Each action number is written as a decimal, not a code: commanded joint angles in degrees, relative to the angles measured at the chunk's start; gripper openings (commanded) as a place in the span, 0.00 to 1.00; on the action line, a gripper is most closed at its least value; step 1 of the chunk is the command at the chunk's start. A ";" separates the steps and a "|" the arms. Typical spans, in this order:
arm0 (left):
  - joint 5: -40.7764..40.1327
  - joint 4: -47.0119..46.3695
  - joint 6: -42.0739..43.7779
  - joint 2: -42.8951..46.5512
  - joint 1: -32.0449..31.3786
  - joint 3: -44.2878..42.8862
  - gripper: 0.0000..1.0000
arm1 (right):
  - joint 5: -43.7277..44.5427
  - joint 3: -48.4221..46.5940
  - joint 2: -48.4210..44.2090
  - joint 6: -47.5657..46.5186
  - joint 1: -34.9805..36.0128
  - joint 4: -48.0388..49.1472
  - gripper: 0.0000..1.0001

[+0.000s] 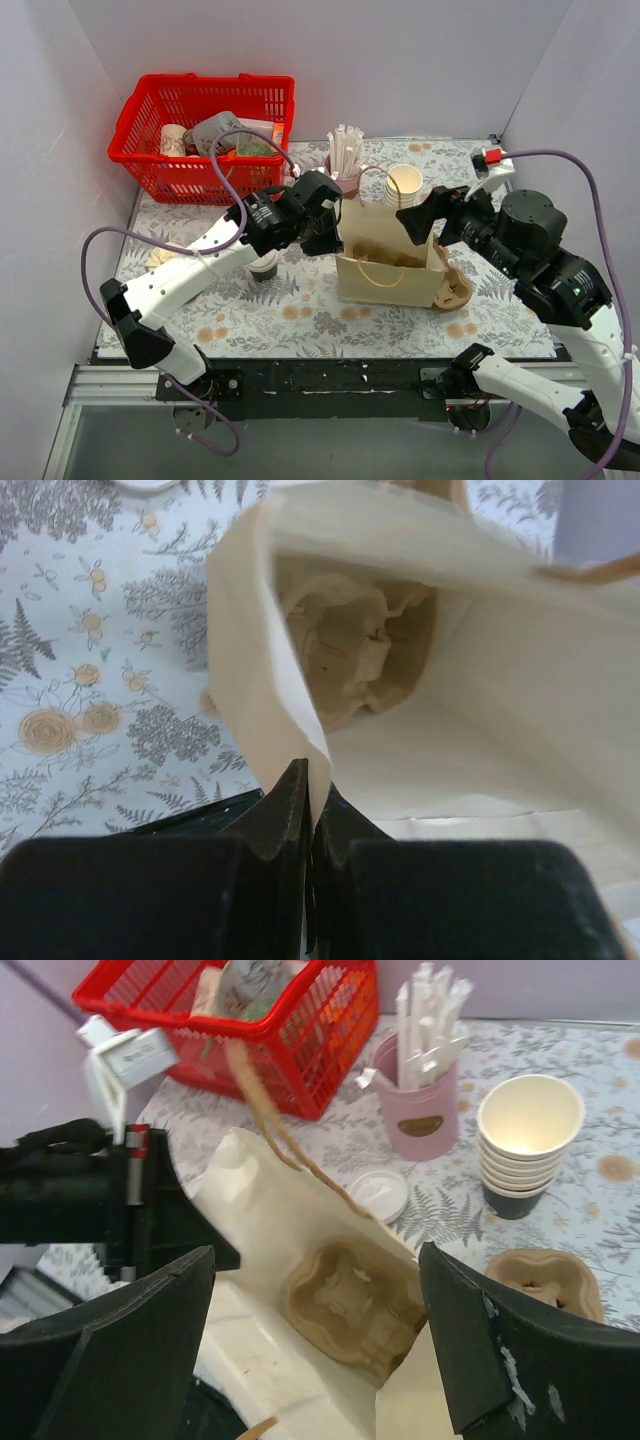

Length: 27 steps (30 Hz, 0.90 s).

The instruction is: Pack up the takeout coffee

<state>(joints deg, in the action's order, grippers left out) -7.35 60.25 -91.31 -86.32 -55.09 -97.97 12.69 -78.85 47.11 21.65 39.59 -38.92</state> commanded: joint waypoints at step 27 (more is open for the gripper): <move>-8.28 8.21 9.30 1.87 0.42 -14.68 0.00 | -18.58 -6.41 4.48 -11.01 0.13 3.58 0.69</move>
<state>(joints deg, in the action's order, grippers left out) -13.21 66.83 -87.29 -84.97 -54.87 -105.73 -5.17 -85.60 49.93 11.97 39.77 -38.37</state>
